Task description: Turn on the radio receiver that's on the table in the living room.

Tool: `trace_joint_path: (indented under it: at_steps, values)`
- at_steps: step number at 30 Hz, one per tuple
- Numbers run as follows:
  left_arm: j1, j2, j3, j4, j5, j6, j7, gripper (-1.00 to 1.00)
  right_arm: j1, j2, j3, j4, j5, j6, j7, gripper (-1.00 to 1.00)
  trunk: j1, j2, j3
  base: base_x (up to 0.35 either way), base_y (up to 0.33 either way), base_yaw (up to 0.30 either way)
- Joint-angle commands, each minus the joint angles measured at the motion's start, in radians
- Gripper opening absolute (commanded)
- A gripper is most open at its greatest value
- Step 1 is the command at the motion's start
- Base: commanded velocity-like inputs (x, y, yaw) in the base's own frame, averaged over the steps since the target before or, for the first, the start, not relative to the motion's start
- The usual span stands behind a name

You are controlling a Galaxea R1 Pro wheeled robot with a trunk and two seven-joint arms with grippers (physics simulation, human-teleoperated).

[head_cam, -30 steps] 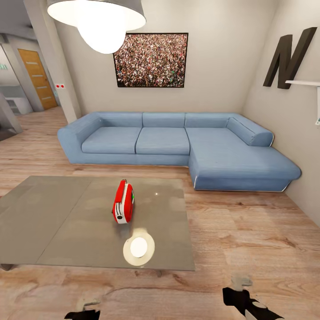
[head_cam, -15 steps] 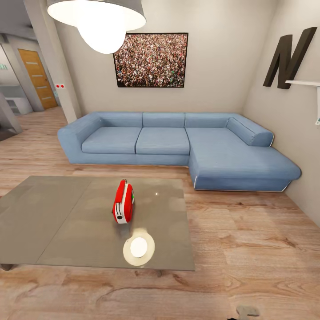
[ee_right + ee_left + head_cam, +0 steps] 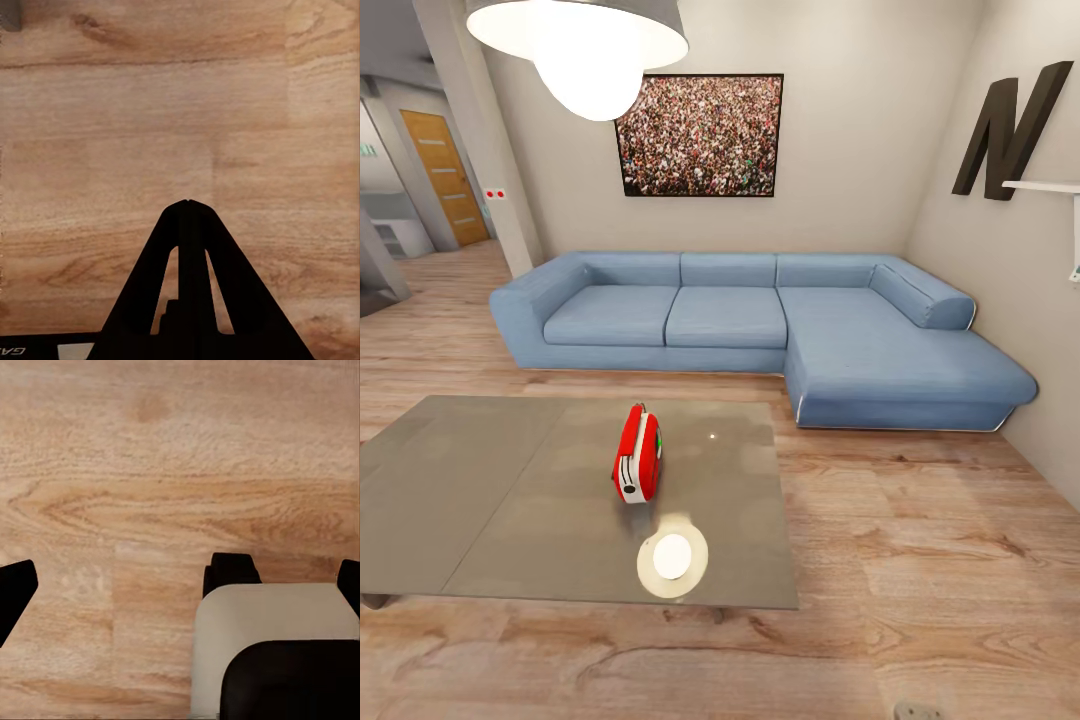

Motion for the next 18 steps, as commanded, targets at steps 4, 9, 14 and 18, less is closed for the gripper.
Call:
trace_joint_path:
  at_steps: [4,9,14,18]
  values:
    - [0.0,-0.004,0.0,0.027,0.0,0.001,0.0,1.0,0.0,0.001,0.0,-0.001,0.0,-0.001,0.0,-1.0,0.0,0.0,0.0,0.0,0.0,0.0]
    - [0.001,-0.023,0.0,0.051,0.003,0.004,0.0,1.0,0.0,0.001,0.0,-0.002,-0.001,-0.003,0.0,-1.0,0.0,0.0,0.0,0.0,0.0,0.0]
    - [0.004,-0.037,0.0,0.052,0.004,0.006,0.0,1.0,0.0,0.001,0.0,-0.002,-0.001,-0.003,0.0,-1.0,0.0,0.0,0.0,0.0,0.0,0.0]
    - [0.004,-0.04,0.0,0.051,0.004,0.006,0.0,1.0,0.0,0.001,0.0,-0.002,-0.001,-0.003,0.0,-1.0,0.0,0.0,0.0,0.0,0.0,0.0]
